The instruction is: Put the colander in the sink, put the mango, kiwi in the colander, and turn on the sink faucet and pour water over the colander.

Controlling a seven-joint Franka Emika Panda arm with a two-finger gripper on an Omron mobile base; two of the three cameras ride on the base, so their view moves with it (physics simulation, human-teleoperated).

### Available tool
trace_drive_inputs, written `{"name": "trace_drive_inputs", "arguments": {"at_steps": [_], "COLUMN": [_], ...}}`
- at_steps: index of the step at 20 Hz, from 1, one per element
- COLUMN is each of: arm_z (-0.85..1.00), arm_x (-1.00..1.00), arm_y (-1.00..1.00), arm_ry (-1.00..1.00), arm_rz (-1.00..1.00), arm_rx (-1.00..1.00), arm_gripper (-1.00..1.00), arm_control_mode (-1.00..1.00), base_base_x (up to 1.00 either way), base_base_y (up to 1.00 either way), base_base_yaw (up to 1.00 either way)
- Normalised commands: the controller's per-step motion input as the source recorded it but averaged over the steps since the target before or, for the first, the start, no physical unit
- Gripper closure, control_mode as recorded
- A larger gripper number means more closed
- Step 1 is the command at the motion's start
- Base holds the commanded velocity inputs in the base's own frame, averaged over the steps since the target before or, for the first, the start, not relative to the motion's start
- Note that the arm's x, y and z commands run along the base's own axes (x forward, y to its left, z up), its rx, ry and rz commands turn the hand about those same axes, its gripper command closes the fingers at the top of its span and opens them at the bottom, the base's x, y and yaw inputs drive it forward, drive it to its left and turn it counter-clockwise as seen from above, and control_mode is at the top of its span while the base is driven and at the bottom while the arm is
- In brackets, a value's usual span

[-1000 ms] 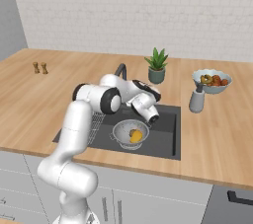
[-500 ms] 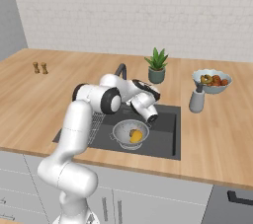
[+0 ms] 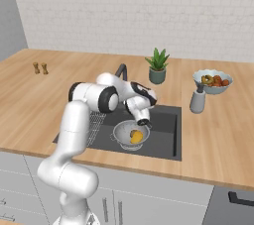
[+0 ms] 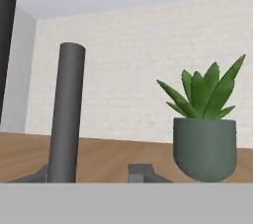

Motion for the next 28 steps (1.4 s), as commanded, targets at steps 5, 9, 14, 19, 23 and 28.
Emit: {"name": "trace_drive_inputs", "arguments": {"at_steps": [5, 9, 14, 19, 23, 28], "arm_z": [0.02, 0.00, 0.00, 0.35, 1.00, 1.00], "arm_x": [0.28, 0.23, 0.25, 0.05, 0.00, -0.19], "arm_y": [-1.00, -1.00, -1.00, -1.00, -0.89, -0.83], "arm_ry": [0.00, 0.01, 0.05, -0.03, -0.25, -0.37], "arm_rz": [-0.06, 0.00, -0.03, -0.01, 0.07, 0.09], "arm_rx": [0.36, 0.52, 0.48, 0.48, 0.59, 0.54], "arm_gripper": [1.00, 1.00, 1.00, 1.00, 1.00, 1.00], "arm_control_mode": [-1.00, -1.00, -1.00, -1.00, -1.00, -1.00], "base_base_x": [0.00, 0.00, 0.00, 0.00, 0.00, 0.00], "base_base_y": [0.00, 0.00, 0.00, 0.00, 0.00, 0.00], "base_base_yaw": [0.00, 0.00, 0.00, 0.00, 0.00, 0.00]}}
